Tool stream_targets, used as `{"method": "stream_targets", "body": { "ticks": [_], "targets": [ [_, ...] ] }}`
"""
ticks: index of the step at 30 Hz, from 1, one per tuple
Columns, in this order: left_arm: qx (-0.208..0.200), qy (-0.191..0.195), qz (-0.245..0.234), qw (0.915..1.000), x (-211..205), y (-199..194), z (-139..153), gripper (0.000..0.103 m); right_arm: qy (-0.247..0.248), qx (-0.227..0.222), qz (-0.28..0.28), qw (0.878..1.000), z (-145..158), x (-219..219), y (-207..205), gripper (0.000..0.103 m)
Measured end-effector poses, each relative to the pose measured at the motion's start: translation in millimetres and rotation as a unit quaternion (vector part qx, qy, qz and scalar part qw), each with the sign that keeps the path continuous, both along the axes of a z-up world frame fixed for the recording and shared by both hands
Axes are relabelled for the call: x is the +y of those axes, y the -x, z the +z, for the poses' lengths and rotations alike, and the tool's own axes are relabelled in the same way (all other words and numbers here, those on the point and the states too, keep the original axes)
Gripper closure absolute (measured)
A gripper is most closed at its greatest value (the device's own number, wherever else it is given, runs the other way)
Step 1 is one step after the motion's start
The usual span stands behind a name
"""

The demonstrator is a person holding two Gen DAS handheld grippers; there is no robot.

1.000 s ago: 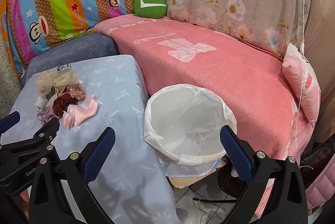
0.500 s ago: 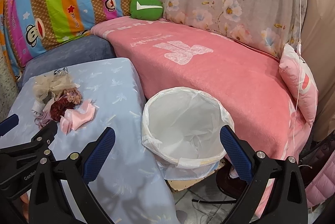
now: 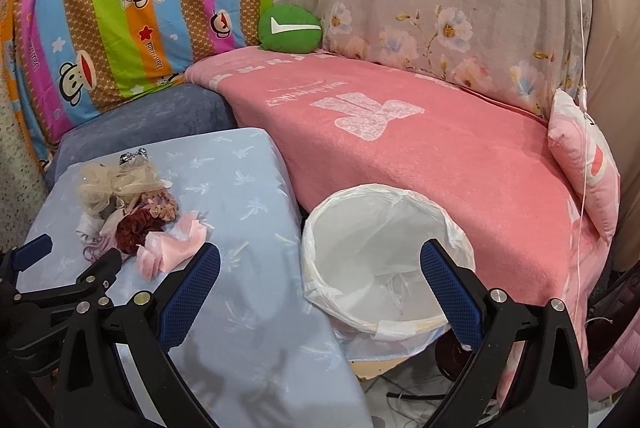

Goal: Collect trash
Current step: 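Grasp the beige tulle scrunchie with the left gripper and lift it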

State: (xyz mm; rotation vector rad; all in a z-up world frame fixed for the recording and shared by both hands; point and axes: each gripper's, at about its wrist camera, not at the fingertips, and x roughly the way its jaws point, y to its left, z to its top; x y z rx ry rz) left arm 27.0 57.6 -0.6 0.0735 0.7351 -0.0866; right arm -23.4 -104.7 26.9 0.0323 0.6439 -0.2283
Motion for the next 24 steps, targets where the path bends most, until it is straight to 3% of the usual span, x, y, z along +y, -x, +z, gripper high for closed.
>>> {"method": "stream_targets", "body": {
  "ticks": [14, 24],
  "targets": [
    [-0.018, 0.013, 0.052, 0.9984, 74, -53, -4, 0.007, -0.032, 0.009, 0.064, 0.997, -17, 58, -60, 0.006],
    [0.005, 0.067, 0.049, 0.9965, 103, -111, -22, 0.007, -0.05, 0.033, 0.096, 0.994, -45, 96, -111, 0.006]
  ]
}}
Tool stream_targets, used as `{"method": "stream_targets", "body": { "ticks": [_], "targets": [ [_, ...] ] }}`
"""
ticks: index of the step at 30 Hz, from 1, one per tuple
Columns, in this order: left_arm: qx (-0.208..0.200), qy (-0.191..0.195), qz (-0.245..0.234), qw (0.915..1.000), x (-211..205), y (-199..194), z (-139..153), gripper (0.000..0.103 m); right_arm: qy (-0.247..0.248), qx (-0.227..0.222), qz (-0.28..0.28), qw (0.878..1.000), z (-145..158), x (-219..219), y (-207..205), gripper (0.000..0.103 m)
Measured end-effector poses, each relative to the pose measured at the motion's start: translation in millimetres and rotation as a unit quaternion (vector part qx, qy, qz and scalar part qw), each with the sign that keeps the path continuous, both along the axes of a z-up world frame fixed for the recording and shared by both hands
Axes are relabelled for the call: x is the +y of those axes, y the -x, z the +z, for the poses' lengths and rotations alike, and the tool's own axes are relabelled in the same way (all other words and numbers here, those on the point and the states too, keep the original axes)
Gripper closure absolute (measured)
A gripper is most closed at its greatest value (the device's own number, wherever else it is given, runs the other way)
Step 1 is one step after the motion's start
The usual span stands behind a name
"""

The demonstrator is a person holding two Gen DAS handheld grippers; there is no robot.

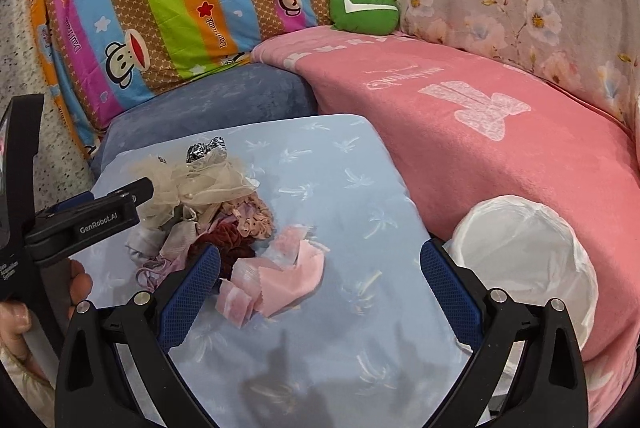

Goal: Collect trash
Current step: 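Grasp the beige tulle scrunchie with the left gripper and lift it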

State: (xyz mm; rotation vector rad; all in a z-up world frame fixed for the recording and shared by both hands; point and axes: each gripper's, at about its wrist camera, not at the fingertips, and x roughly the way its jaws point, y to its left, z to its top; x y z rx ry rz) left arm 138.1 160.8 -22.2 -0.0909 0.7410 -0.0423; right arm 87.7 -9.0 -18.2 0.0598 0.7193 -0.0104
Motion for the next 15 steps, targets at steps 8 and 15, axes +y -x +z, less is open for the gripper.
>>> {"method": "stream_targets", "body": {
  "ticks": [8, 15],
  "targets": [
    [0.027, 0.038, -0.038, 0.9982, 6, -17, -15, 0.05, -0.018, 0.053, 0.017, 0.998, -47, 20, -36, 0.007],
    [0.032, 0.075, -0.054, 0.9952, 23, -12, -12, 0.099, -0.021, 0.086, 0.044, 0.995, -75, 42, -48, 0.024]
  ]
}}
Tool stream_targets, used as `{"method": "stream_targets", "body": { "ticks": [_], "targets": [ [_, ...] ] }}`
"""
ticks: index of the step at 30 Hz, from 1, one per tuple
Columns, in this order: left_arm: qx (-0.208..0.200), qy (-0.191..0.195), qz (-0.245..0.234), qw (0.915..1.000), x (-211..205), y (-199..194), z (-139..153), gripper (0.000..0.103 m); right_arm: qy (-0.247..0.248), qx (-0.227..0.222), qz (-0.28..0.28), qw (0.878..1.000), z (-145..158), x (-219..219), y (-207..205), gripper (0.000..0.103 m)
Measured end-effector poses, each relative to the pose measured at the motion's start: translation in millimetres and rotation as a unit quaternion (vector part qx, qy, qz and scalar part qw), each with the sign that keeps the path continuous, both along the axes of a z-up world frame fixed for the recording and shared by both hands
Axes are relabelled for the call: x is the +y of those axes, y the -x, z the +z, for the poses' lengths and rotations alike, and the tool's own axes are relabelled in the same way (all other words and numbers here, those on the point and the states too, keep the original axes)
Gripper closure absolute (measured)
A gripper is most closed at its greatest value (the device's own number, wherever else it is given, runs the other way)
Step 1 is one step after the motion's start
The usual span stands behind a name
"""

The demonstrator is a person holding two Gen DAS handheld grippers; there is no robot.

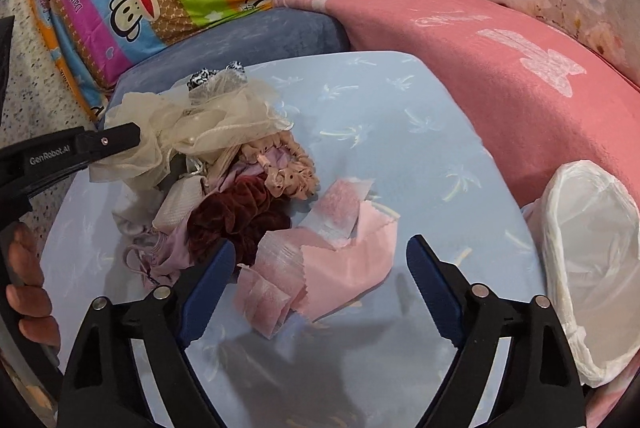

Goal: Collect trash
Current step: 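Grasp the beige tulle scrunchie with the left gripper and lift it, then carry the tulle with the left gripper while the right gripper grasps a grey sock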

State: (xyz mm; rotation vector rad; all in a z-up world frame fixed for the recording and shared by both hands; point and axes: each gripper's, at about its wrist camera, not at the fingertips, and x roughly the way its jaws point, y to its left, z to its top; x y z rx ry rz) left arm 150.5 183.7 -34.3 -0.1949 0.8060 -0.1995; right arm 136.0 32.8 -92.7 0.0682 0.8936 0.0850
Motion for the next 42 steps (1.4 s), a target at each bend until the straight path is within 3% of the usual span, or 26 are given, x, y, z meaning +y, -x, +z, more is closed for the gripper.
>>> {"method": "stream_targets", "body": {
  "ticks": [4, 8, 23, 37, 42],
  "targets": [
    [-0.021, 0.0, 0.005, 0.9998, 7, 8, 15, 0.101, -0.007, 0.004, 0.008, 1.0, -3, 6, 3, 0.035],
    [-0.044, 0.005, 0.006, 0.999, 13, 15, 35, 0.101, -0.011, 0.004, 0.012, 1.0, -1, 8, 11, 0.039],
    [-0.124, 0.015, 0.011, 0.9922, 29, 44, 105, 0.101, -0.039, -0.069, 0.036, 0.996, 70, 22, 2, 0.04],
    [-0.189, 0.016, 0.041, 0.9809, 42, 64, 155, 0.101, -0.05, -0.083, 0.047, 0.994, 89, 25, 14, 0.04],
    [-0.203, 0.002, 0.06, 0.9774, 46, 66, 161, 0.101, -0.052, -0.076, 0.063, 0.994, 86, 37, 13, 0.04]
  ]
}}
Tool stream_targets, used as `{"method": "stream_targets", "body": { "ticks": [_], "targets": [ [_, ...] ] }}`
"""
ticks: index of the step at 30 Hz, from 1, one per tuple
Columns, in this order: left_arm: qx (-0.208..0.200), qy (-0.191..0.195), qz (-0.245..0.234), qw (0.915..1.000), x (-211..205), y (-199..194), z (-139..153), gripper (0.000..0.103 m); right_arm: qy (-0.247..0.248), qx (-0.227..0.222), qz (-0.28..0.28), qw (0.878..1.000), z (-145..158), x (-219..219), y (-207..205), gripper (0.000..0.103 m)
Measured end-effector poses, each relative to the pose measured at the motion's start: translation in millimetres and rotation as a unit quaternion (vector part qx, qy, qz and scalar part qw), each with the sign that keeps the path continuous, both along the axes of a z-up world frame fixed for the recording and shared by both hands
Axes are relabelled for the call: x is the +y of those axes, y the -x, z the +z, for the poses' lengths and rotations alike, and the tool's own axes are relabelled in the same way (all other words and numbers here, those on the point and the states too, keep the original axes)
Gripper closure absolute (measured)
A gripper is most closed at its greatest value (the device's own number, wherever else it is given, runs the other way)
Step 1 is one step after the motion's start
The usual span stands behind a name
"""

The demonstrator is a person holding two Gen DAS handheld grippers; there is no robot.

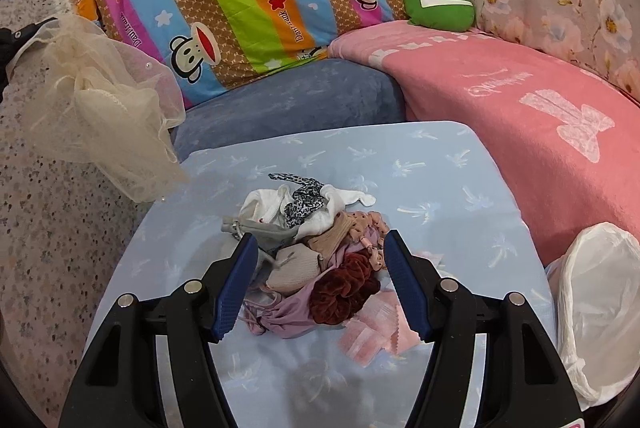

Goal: Collect trash
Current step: 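Carry the tulle with the left gripper while the right gripper grasps a grey sock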

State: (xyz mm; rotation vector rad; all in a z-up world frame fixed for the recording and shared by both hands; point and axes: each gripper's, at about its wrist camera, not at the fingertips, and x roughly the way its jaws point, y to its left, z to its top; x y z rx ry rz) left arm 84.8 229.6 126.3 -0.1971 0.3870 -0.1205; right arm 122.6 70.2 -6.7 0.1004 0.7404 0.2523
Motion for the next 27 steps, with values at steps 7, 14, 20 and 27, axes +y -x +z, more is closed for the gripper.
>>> {"method": "stream_targets", "body": {
  "ticks": [7, 14, 20, 27],
  "targets": [
    [0.031, -0.008, 0.025, 0.9992, 15, -6, -25, 0.101, 0.003, 0.015, 0.037, 0.999, -18, 36, -15, 0.04],
    [0.072, -0.03, 0.044, 0.996, 25, -21, -57, 0.101, 0.01, 0.036, 0.065, 0.997, -47, 78, -53, 0.04],
    [0.097, -0.038, 0.057, 0.993, 37, -37, -76, 0.101, 0.025, 0.045, 0.085, 0.995, -67, 106, -81, 0.04],
    [0.118, -0.035, 0.057, 0.9907, 41, -47, -89, 0.101, 0.026, 0.07, 0.084, 0.994, -87, 111, -101, 0.088]
  ]
}}
